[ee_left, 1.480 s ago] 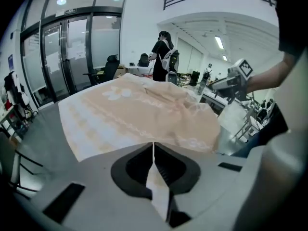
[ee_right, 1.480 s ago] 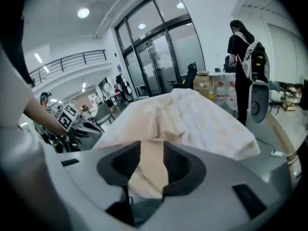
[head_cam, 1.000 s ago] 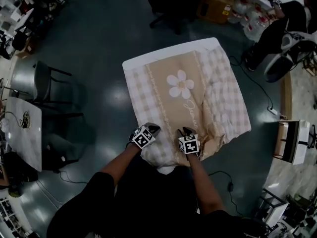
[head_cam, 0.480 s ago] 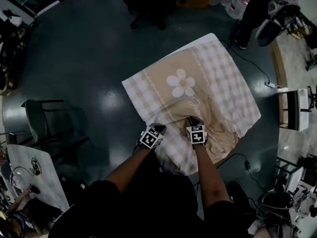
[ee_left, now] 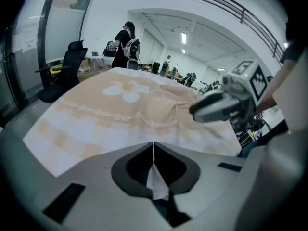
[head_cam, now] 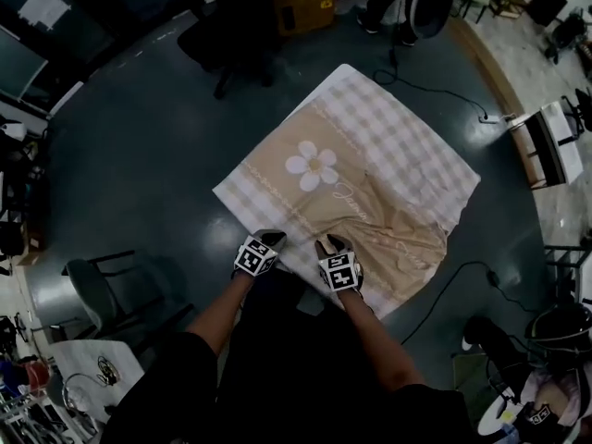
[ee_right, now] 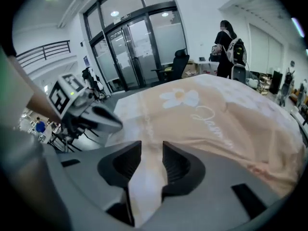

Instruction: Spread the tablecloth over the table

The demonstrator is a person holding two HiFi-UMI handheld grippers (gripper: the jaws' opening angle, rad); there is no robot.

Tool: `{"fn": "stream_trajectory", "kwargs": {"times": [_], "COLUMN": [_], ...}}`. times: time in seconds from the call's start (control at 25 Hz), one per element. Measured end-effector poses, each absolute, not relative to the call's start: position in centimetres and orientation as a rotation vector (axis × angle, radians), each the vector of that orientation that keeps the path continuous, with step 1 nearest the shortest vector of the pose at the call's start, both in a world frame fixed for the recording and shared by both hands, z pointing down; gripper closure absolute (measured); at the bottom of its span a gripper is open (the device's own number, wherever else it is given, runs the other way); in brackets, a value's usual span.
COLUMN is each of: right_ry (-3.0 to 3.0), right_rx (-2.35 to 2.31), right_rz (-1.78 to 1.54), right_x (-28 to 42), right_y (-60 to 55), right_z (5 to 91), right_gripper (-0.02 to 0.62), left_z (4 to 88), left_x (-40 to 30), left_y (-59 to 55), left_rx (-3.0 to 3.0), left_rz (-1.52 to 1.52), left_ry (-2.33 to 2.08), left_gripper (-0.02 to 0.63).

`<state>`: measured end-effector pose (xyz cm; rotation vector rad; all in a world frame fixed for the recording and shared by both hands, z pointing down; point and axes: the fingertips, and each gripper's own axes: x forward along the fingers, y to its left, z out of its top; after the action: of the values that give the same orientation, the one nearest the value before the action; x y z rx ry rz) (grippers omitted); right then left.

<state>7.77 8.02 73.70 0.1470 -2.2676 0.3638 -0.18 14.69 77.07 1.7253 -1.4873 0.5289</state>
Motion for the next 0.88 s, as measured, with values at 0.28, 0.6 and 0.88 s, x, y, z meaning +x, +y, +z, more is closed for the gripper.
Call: {"fn": "stream_trajectory", "kwargs": {"times": [0.28,0.6,0.88], "right_ry": [-2.142,-1.932,-2.000], "right_rx": [0.304,0.728,0.941], "right_rz": [0.385,0.545,0.700], "right_x": [3.9,4.0,0.3], "right_y": [14.2,15.5,12.1], "right_z": [77.7,78.2,73.4], "right_gripper": [0.485,0.499,0.482], "left_z": [77.6,78.6,78.3], "left_x": [-10.6,-14.1,-14.8], "left_y": [13.1,15.8,18.5], "left_rx": [1.988,2.151,2.074], "left_rz": [0.721,0.874,0.820], "left_ry": [-1.316,-0.953,-0.689], "left_gripper": [0.588,0.589,0.589]}}
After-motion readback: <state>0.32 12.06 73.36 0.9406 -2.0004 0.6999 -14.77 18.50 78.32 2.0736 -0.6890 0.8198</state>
